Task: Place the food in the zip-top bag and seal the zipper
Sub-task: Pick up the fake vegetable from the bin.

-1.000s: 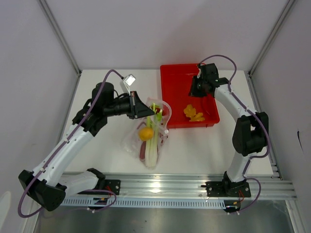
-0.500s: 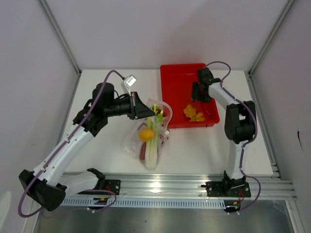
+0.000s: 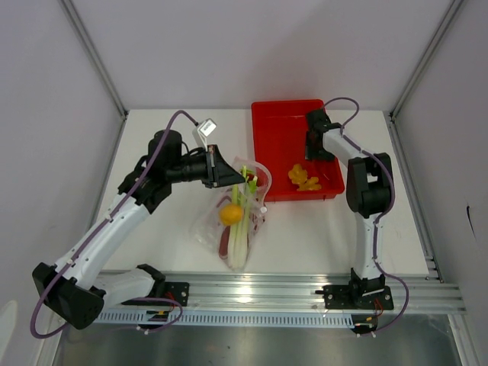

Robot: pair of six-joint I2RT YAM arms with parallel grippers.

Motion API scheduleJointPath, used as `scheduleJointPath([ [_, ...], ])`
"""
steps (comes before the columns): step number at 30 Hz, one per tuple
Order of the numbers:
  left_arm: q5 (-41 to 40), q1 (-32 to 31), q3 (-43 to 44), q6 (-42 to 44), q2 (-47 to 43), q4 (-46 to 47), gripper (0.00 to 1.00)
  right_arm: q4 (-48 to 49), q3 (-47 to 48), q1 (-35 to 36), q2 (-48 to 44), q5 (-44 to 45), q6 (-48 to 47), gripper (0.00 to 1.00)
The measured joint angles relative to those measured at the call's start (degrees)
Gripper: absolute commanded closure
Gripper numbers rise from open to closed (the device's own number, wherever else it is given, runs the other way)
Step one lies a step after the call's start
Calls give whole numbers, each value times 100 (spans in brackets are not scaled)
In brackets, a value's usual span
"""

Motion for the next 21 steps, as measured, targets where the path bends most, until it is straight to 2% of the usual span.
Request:
scheduleJointPath([
  [4,4,0,0,-9,26,7,99,0,0,0,160,28,-9,44],
  [7,17,0,0,-22,28,7,99,24,0,0,223,28,-13,50],
  [10,22,0,0,-33,28,7,100,39,9,0,227,20,-17,60],
  [17,20,0,0,-33,28,4,99,66,26,-17,232,-39,-59,100],
  [21,17,0,0,-33,28,0,100,92,28,-68,221,-140,-26,100],
])
